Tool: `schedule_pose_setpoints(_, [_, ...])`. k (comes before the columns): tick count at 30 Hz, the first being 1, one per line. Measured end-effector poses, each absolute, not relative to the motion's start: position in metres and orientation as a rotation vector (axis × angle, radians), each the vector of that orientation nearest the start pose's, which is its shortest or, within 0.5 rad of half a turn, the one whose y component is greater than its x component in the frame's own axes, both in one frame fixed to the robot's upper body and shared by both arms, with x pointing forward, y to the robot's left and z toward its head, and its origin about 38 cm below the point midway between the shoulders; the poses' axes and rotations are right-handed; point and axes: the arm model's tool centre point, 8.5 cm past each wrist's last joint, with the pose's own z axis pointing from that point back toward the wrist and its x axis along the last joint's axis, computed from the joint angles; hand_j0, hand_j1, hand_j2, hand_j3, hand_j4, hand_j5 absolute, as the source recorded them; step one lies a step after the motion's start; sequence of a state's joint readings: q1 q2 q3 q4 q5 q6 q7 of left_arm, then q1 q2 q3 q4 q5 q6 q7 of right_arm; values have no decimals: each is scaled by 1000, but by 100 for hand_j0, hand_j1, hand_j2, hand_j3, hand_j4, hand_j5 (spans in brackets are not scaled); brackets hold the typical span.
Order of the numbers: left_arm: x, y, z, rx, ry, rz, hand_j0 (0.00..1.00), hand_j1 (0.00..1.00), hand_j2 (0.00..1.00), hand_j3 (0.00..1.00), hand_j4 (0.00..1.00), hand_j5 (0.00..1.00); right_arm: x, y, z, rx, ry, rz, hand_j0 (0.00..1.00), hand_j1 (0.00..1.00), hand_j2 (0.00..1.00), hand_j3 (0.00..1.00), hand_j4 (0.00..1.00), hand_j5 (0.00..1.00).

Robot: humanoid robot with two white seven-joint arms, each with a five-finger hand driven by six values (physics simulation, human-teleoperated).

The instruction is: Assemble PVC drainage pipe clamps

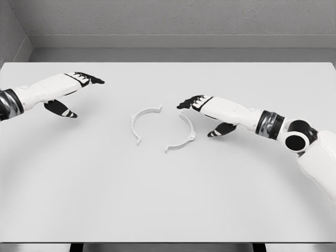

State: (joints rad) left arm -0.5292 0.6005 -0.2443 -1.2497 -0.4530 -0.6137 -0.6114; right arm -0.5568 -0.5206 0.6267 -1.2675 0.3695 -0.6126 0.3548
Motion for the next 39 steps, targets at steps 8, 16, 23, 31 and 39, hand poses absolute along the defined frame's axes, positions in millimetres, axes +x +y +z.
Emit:
schedule_pose_setpoints(8, [457, 337, 190, 416, -1469, -1748, 100, 100, 100, 100, 100, 100, 438, -200, 131, -87, -1689, 1797, 100, 100, 100, 100, 100, 100])
schedule_pose_setpoints(16, [456, 336, 196, 419, -1487, -1753, 100, 100, 100, 100, 100, 100, 436, -192, 128, -66, -1690, 1808, 100, 100, 100, 100, 100, 100])
schedule_pose_setpoints(23, [453, 337, 200, 419, -1497, -1755, 100, 100, 100, 100, 100, 100, 437, -180, 129, -46, -1705, 1818, 100, 100, 100, 100, 100, 100])
schedule_pose_setpoints(31, [452, 336, 201, 417, -1502, -1757, 100, 100, 100, 100, 100, 100, 437, -169, 126, -24, -1704, 1830, 100, 100, 100, 100, 100, 100])
schedule_pose_setpoints(39, [450, 334, 201, 412, -1511, -1759, 100, 100, 100, 100, 100, 100, 438, -165, 123, -14, -1697, 1828, 100, 100, 100, 100, 100, 100])
